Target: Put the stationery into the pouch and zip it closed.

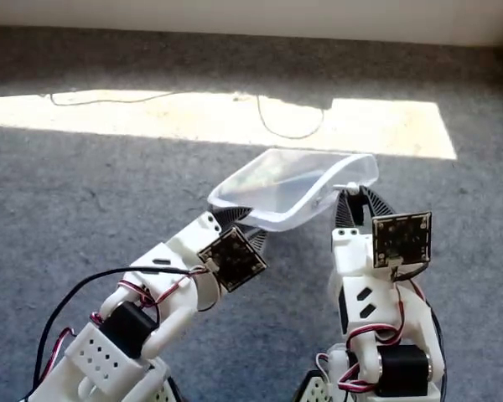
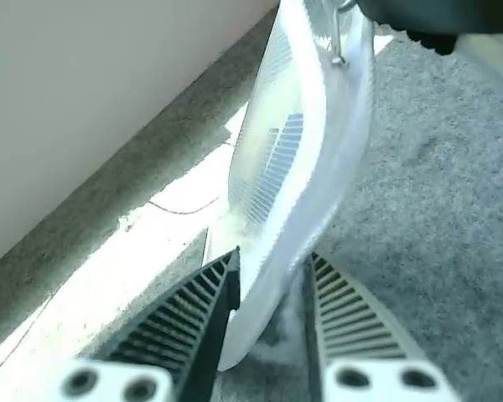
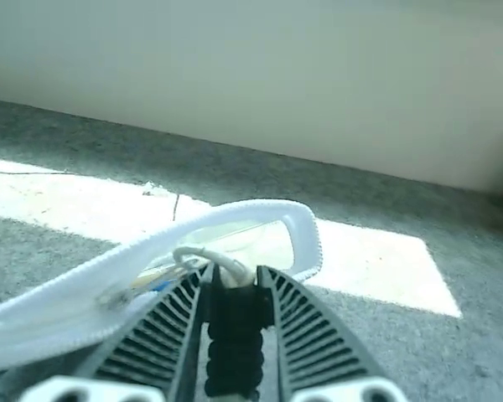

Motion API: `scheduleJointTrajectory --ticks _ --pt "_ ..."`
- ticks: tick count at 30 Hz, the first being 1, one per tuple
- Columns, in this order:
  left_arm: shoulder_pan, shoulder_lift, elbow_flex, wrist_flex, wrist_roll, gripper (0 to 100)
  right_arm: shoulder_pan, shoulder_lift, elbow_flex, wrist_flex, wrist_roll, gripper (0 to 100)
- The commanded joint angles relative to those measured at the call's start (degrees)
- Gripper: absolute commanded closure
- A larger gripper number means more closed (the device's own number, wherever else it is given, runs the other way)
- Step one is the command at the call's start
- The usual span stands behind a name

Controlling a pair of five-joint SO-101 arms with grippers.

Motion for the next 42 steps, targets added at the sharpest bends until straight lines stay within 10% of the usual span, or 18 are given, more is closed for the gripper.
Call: scheduleJointTrajectory --ticks 1,31,42 --pt "-0.5 -0.8 -2.1 -3.1 1.3 83 -2.1 -0.1 -0.7 0.2 -0.2 99.1" --pt "3.6 -0.8 -4.2 -6.2 5.7 83 -8.2 -0.1 -0.7 3.8 2.3 99.1" --pt "6.8 -0.8 -4.2 -5.9 5.5 100 -8.7 -0.1 -0.7 4.0 2.3 99.1"
